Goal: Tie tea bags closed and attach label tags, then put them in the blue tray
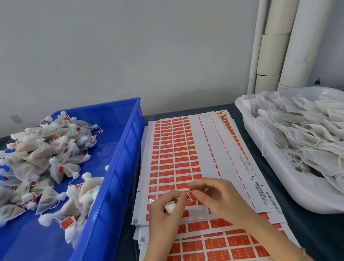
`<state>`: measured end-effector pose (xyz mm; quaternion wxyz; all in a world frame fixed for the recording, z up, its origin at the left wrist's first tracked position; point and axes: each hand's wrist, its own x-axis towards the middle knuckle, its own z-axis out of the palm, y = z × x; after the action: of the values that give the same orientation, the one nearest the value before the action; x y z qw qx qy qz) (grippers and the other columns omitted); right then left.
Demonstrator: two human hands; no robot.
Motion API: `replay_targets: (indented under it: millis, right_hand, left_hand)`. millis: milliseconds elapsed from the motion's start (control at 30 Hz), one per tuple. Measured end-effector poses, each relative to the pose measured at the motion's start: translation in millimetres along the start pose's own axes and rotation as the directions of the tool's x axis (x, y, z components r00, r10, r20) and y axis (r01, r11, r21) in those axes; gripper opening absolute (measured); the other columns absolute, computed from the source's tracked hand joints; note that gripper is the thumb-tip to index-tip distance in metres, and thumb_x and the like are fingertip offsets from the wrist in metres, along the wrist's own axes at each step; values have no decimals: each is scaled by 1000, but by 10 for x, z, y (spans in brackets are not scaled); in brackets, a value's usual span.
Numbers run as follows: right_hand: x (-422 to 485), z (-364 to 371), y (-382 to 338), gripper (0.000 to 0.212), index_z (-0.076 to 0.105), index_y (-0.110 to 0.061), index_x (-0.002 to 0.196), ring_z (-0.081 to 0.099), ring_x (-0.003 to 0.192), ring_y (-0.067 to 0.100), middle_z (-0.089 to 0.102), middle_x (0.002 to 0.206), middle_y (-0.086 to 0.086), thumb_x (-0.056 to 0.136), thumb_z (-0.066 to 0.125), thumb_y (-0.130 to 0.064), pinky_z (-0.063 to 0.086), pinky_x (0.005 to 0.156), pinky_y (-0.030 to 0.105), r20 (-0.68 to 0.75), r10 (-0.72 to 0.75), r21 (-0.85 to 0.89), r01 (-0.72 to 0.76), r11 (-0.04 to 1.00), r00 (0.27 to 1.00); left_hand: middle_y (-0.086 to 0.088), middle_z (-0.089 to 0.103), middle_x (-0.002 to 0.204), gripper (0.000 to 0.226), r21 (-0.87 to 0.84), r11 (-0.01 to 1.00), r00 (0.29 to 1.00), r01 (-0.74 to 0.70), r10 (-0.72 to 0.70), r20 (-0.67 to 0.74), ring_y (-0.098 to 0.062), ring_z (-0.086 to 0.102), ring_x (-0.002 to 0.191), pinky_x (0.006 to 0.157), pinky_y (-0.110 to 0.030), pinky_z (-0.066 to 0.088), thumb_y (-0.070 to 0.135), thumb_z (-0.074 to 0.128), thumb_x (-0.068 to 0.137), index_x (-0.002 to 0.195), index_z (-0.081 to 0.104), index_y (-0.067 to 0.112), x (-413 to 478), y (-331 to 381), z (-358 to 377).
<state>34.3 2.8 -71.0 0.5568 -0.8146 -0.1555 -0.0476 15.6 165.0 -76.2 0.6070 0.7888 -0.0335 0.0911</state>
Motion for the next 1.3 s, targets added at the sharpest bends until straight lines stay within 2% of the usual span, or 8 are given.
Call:
replay_targets:
  millis: [167, 333, 533, 800, 900, 1033, 1167, 1300]
  right_hand:
    - [-1, -22, 2, 13, 70, -36, 86, 64, 86, 5, 68, 85, -22, 85, 71, -24, 54, 77, 19, -13, -6, -19, 6, 1000, 1000]
    - [1, -29, 18, 13, 68, -37, 85, 64, 85, 2, 67, 85, -25, 86, 69, -24, 53, 77, 15, -20, 24, -11, -24, 1000, 1000]
    - [7, -2, 51, 14, 62, -38, 88, 61, 89, -1, 64, 85, -22, 91, 63, -24, 50, 80, 11, 37, 33, -68, -30, 997, 999]
    - [39, -19, 95, 15, 65, -38, 85, 61, 88, -6, 63, 87, -31, 88, 67, -24, 46, 74, 4, -19, 26, -98, -27, 995, 999]
    - [64, -34, 100, 13, 67, -37, 86, 61, 87, -7, 67, 85, -25, 88, 67, -24, 48, 74, 6, -51, 65, -83, -69, 994, 997]
    - [93, -55, 10, 8, 67, -29, 92, 65, 84, -1, 70, 87, -14, 90, 64, -22, 54, 78, 15, -62, 124, -10, -124, 992, 990]
    - [122, 26, -347, 7, 63, -21, 97, 71, 77, 12, 72, 83, -9, 93, 58, -17, 55, 62, 17, 36, 87, 169, -92, 981, 996]
    - [257, 197, -898, 11, 61, -29, 99, 70, 83, 2, 71, 88, -21, 89, 62, -26, 51, 61, 9, 126, -119, 153, 99, 983, 985]
  left_hand:
    - [16, 71, 78, 10, 50, 998, 1000, -26, 25, 14, -4, 65, 84, 69, -10, 48, 42, 66, 81, 81, 73, 36, -11, 19, -6]
    - [17, 71, 76, 4, 101, 995, 1000, -28, 28, 1, -4, 66, 81, 66, -10, 49, 29, 72, 82, 82, 73, 33, -1, -22, 6]
    - [19, 71, 78, 3, 125, 992, 1000, -24, 22, 20, -4, 66, 82, 68, -10, 50, 30, 71, 83, 83, 73, 33, 6, -24, 16]
    - [23, 70, 84, 8, 83, 997, 1000, 4, -2, -23, 4, 62, 89, 70, -4, 46, 27, 70, 84, 84, 72, 36, -8, 28, -4]
    - [24, 67, 92, 20, 21, 998, 998, 57, -56, -33, 6, 59, 95, 75, -12, 47, 15, 64, 87, 88, 70, 34, -31, 50, -61]
    - [27, 62, 102, 13, 84, 993, 990, 88, -97, 98, 4, 57, 102, 93, -24, 50, 31, 58, 92, 102, 62, 39, -121, 115, -193]
    - [30, 64, 99, 18, 173, 978, 985, -116, 91, 144, 3, 59, 100, 82, -12, 49, 29, 62, 90, 105, 65, 39, -275, 393, -398]
    - [27, 67, 96, 30, 293, 882, 924, -369, 382, 15, -3, 62, 92, 79, -16, 50, 25, 65, 86, 106, 63, 47, -424, 835, -808]
